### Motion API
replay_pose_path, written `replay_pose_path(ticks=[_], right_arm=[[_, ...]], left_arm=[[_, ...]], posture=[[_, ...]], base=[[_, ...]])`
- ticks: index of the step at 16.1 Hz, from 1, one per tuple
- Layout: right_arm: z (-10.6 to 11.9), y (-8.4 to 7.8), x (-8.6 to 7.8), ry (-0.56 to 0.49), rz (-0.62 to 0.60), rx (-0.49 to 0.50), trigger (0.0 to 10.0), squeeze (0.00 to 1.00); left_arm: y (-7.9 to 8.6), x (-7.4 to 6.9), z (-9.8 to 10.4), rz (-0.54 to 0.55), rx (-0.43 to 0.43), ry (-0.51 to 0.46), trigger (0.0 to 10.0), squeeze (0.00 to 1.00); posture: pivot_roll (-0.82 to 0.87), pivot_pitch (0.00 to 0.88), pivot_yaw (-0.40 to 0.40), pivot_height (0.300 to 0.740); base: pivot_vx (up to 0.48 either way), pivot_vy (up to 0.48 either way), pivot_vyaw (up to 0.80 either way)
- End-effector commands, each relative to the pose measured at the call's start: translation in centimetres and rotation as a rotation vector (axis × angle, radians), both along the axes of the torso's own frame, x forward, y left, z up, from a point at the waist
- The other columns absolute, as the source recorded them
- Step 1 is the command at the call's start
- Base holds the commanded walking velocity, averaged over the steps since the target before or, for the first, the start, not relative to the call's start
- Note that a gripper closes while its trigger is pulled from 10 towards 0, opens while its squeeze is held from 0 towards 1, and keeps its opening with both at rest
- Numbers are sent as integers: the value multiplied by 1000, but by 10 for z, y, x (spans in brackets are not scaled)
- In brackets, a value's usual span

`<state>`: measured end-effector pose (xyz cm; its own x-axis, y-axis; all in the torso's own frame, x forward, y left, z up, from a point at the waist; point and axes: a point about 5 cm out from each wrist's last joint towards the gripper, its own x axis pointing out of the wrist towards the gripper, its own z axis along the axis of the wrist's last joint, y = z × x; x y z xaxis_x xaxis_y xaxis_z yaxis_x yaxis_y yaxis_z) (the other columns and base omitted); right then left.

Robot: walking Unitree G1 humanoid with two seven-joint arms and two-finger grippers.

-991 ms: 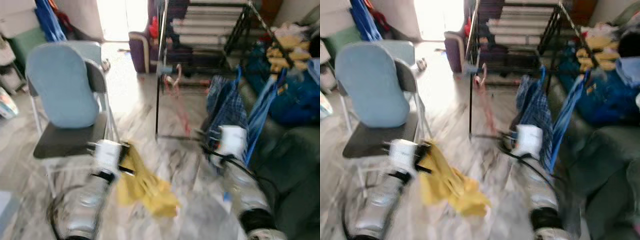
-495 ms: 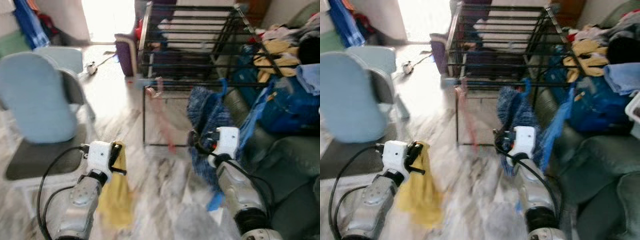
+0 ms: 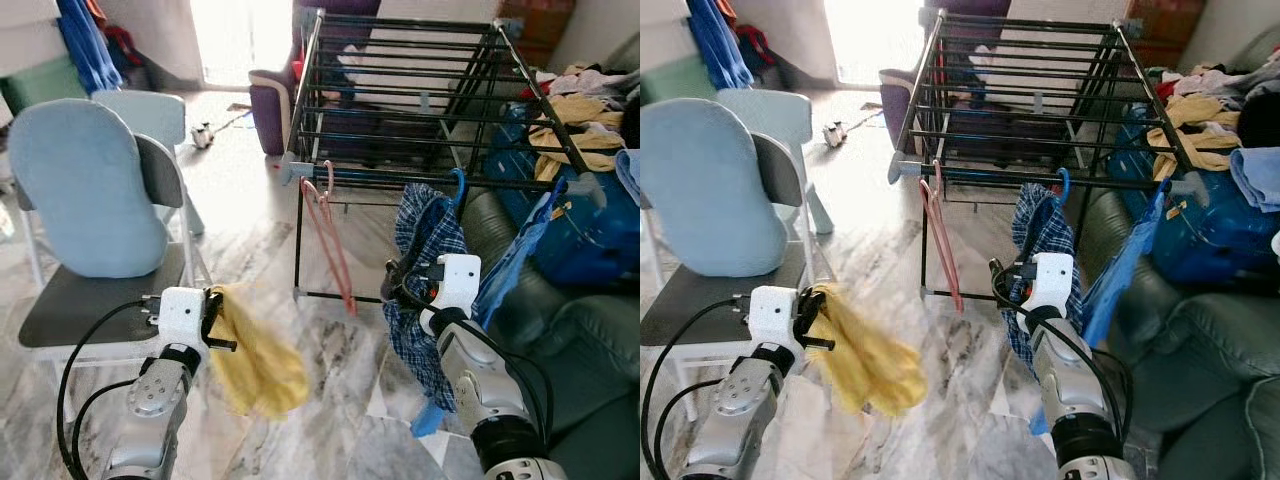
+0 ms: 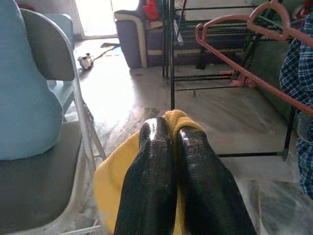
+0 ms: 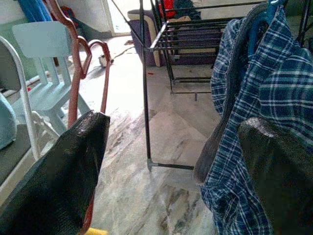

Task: Hang hanger

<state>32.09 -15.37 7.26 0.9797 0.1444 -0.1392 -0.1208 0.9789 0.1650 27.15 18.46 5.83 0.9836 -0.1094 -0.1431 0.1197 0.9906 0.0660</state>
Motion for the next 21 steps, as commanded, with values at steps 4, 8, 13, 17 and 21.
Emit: replay_pose_path(ticks=[4, 8, 13, 17, 21], right_arm=[[4, -2, 3, -3, -4, 4, 10000, 0], [3, -1, 2, -3, -5, 7, 10000, 0], [3, 0, 1, -1, -4, 17, 10000, 0], [4, 1, 1, -5, 19, 37, 10000, 0], [5, 3, 2, -11, 46, 23, 10000, 0]], left_arm=[[-3, 4, 7, -33, 11, -22, 10000, 0], [-4, 7, 7, -42, 20, -22, 10000, 0], [-7, 7, 8, -53, 83, -56, 10000, 0], [6, 6, 9, 33, 153, -77, 10000, 0], [11, 7, 10, 62, 154, -85, 10000, 0]], posture=[[-67, 0, -28, 740], [-68, 0, -20, 740], [-72, 0, -18, 740], [-71, 0, -18, 740], [-69, 0, -22, 740]], base=[[0, 424, -372], [0, 480, -800], [0, 253, -241], [0, 0, 0], [0, 0, 128]])
